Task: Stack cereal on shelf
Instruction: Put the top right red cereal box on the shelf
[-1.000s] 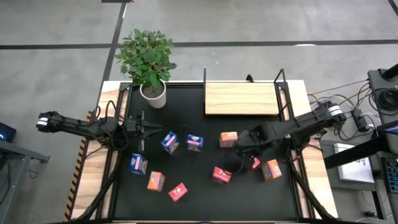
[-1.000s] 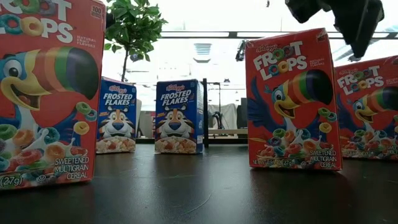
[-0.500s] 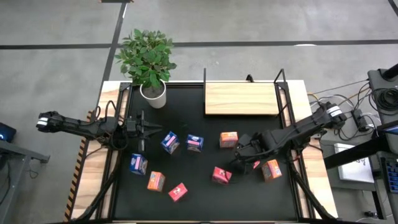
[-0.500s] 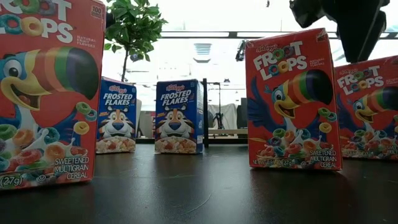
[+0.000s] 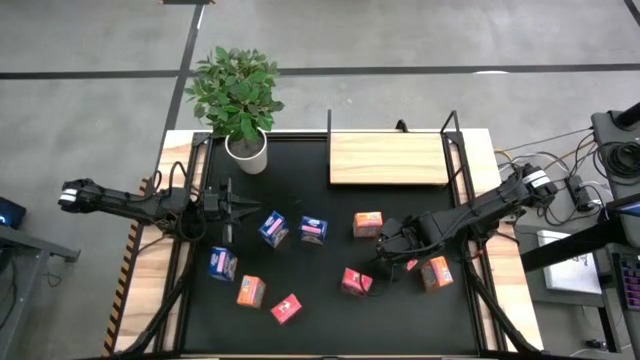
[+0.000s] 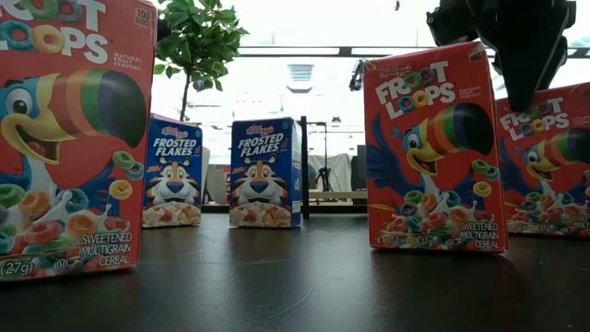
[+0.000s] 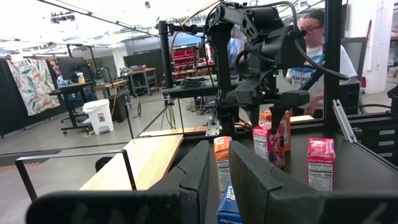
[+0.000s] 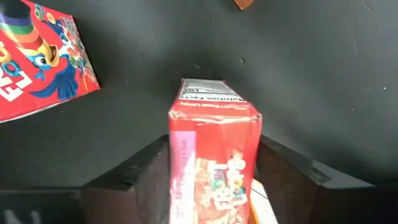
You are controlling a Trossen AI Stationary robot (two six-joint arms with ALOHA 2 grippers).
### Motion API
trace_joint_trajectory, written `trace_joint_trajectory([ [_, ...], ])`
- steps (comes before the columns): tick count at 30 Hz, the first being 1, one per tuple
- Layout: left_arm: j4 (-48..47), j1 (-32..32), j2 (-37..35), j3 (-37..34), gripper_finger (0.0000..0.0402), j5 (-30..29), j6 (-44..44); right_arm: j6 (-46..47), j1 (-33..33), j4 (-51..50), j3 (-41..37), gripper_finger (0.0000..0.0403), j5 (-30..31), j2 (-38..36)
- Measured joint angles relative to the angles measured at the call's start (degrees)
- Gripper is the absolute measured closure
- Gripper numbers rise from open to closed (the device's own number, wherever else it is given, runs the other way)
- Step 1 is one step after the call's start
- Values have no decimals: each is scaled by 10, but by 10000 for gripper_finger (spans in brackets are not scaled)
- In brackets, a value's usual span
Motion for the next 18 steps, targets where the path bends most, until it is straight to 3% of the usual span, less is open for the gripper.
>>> trace_joint_trajectory([
  [8, 0, 0, 0, 0, 357, 0, 0, -6, 0, 3, 0, 249, 0, 0],
  [18, 0, 0, 0, 0, 357, 0, 0, -36, -10, -52, 33, 257, -20, -15],
])
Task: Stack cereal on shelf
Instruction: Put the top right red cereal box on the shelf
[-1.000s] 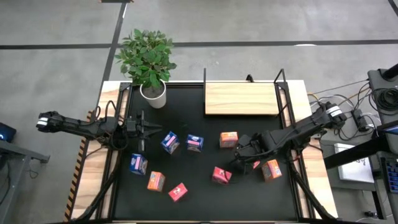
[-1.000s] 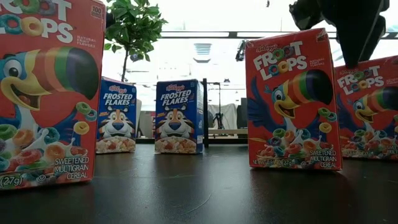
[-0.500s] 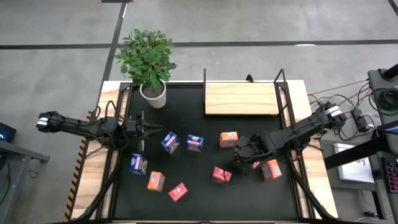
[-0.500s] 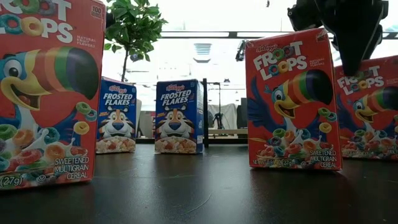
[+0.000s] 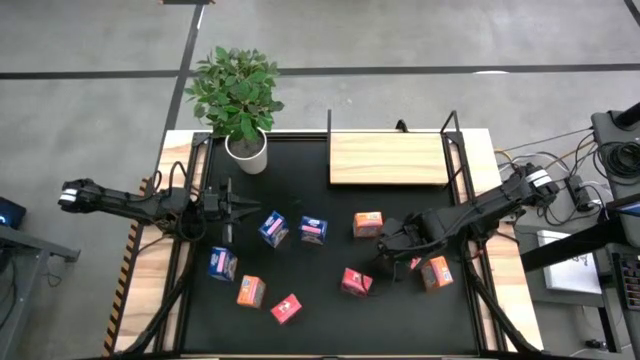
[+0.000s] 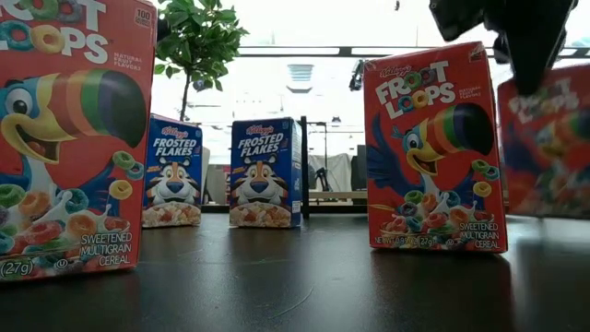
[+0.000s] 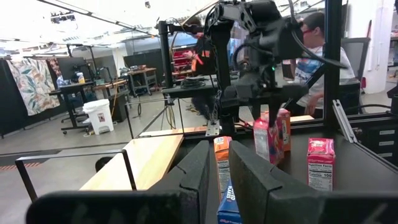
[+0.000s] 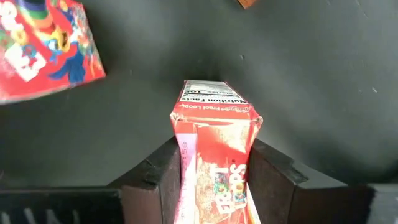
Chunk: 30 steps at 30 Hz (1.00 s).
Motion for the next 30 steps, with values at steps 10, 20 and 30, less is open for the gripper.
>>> trace_joint_trajectory([
  [10, 10, 0, 1, 9, 357, 0, 5, -10, -62, -174, 104, 257, 39, -60],
  [20, 9, 0, 2, 8, 357, 2, -9, -287, -249, -113, 130, 257, 140, -81],
  [30, 11, 0, 2, 8, 357, 2, -9, -638, -491, 143, 144, 257, 1, 21],
])
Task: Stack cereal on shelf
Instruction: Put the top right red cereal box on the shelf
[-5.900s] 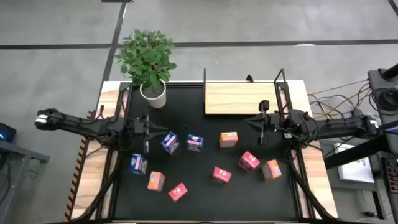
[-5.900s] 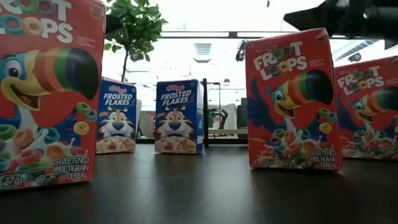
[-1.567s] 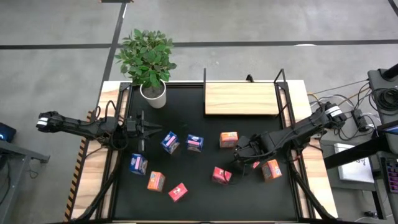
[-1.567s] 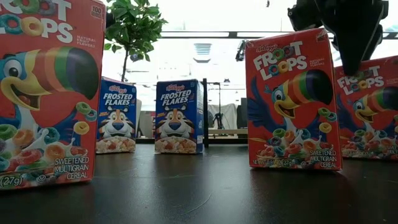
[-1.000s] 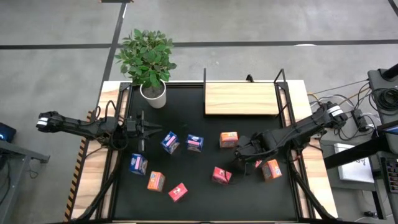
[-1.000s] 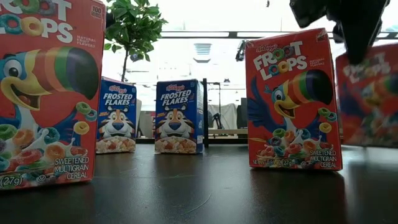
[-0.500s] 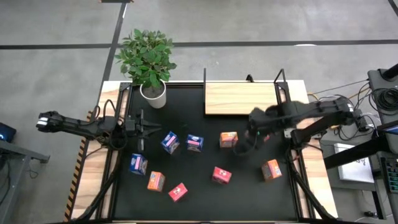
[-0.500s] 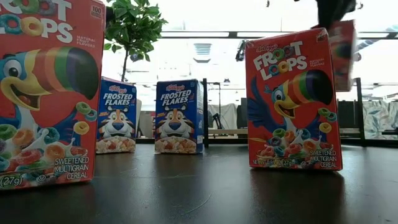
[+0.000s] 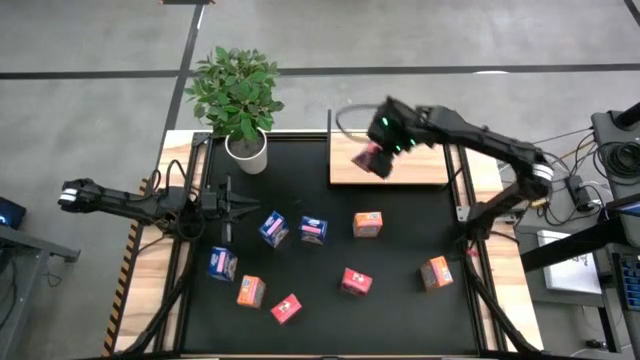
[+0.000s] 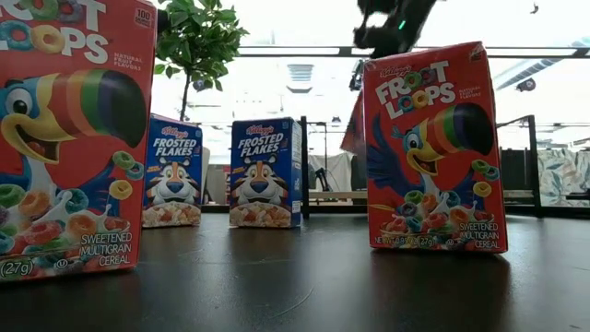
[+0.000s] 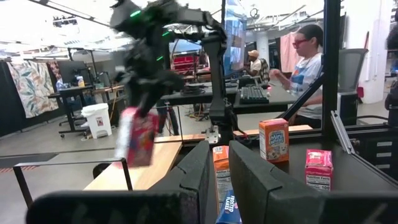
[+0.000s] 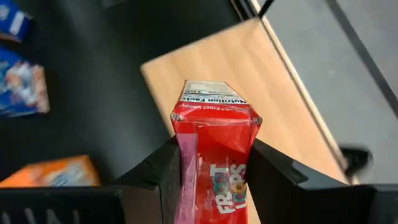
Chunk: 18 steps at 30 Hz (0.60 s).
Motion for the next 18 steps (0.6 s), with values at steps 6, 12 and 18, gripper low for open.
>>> trace_joint_trajectory([
  [6, 4, 0, 0, 0, 357, 0, 0, -102, -71, -30, 58, 257, -39, 105],
  [12, 9, 0, 0, 0, 357, 0, 3, -122, -82, -87, 125, 257, -41, 170],
  [18, 14, 0, 3, 0, 357, 0, 4, -136, -83, -84, 152, 244, -43, 199],
])
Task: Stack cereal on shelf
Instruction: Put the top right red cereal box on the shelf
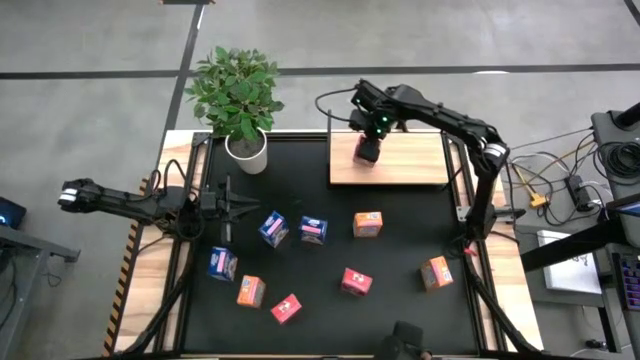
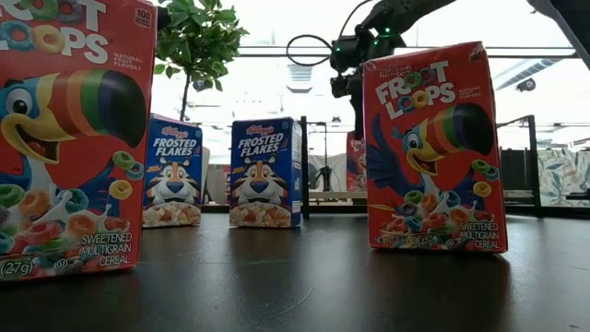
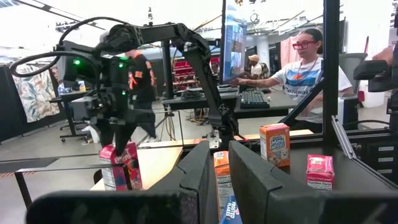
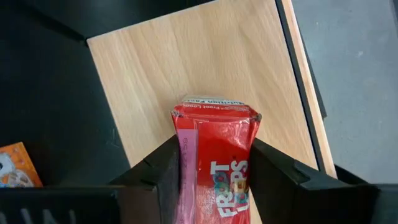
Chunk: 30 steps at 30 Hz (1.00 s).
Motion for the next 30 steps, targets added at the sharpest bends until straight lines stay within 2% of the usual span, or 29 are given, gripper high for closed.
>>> trace_joint_trajectory([
  [8, 0, 0, 0, 0, 357, 0, 1, 1, -4, 5, 5, 189, 3, 8],
  [18, 0, 0, 0, 0, 357, 0, -2, 35, -3, 7, 20, 187, 2, 3],
  [25, 0, 0, 0, 0, 357, 0, -4, 55, 2, -16, 77, 187, -2, 2],
  [30, 0, 0, 0, 0, 357, 0, -4, 65, 9, -70, 136, 188, -2, 2],
])
